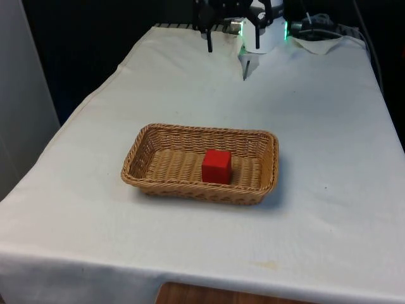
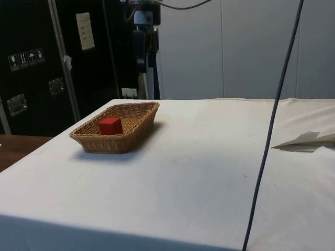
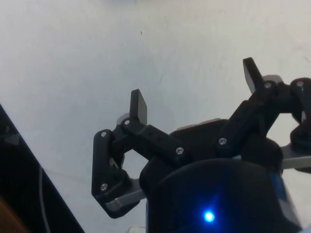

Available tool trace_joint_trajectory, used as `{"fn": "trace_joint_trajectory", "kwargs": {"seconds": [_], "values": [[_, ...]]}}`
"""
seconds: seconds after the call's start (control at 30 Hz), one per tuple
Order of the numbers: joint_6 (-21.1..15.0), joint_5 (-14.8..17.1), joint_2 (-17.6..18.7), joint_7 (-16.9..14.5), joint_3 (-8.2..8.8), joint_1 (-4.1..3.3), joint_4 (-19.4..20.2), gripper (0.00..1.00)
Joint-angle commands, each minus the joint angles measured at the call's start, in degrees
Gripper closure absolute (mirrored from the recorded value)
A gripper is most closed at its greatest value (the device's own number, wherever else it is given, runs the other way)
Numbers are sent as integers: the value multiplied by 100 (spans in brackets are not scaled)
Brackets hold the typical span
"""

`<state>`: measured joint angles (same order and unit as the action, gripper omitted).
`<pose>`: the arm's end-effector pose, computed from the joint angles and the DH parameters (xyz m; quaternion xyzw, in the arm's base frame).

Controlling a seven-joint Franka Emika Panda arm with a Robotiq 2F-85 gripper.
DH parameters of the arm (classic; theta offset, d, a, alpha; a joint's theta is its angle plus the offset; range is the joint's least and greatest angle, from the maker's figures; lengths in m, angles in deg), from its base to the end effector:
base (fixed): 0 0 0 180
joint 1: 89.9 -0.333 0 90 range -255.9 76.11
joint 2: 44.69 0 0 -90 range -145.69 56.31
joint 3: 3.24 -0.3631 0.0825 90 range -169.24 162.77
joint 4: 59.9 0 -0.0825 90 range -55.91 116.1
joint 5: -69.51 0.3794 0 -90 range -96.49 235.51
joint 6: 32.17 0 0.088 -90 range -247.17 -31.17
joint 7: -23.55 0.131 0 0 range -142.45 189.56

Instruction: Pick up the cube and place it into the basket.

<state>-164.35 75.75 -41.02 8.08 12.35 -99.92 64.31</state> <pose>0.5512 -0.0482 0.3996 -0.9973 -0.0519 -0.0443 0.0255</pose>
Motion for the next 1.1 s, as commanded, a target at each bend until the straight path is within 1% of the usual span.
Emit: {"fn": "trace_joint_trajectory", "kwargs": {"seconds": [0.0,0.07,0.17,0.2,0.27,0.3,0.53,0.57,0.7,0.87,0.9,0.93,1.07], "values": [[-6,0,-23,-29,0,0,29,0],[-69,-23,-97,-97,0,0,120,0],[-40,-17,-120,-246,0,0,143,0],[-40,-17,-120,-246,0,0,143,0],[-17,-11,-120,-390,-6,0,143,0],[0,0,-92,-367,0,0,115,0],[23,11,-103,-773,-6,0,120,0],[11,6,-92,-751,0,0,115,0],[6,-17,-166,-900,0,0,195,0],[-40,-34,-298,-905,6,6,361,0],[23,6,-212,-911,0,6,275,0],[-52,-34,-332,-905,6,6,401,0],[-126,-46,-533,-928,17,11,647,0]]}}
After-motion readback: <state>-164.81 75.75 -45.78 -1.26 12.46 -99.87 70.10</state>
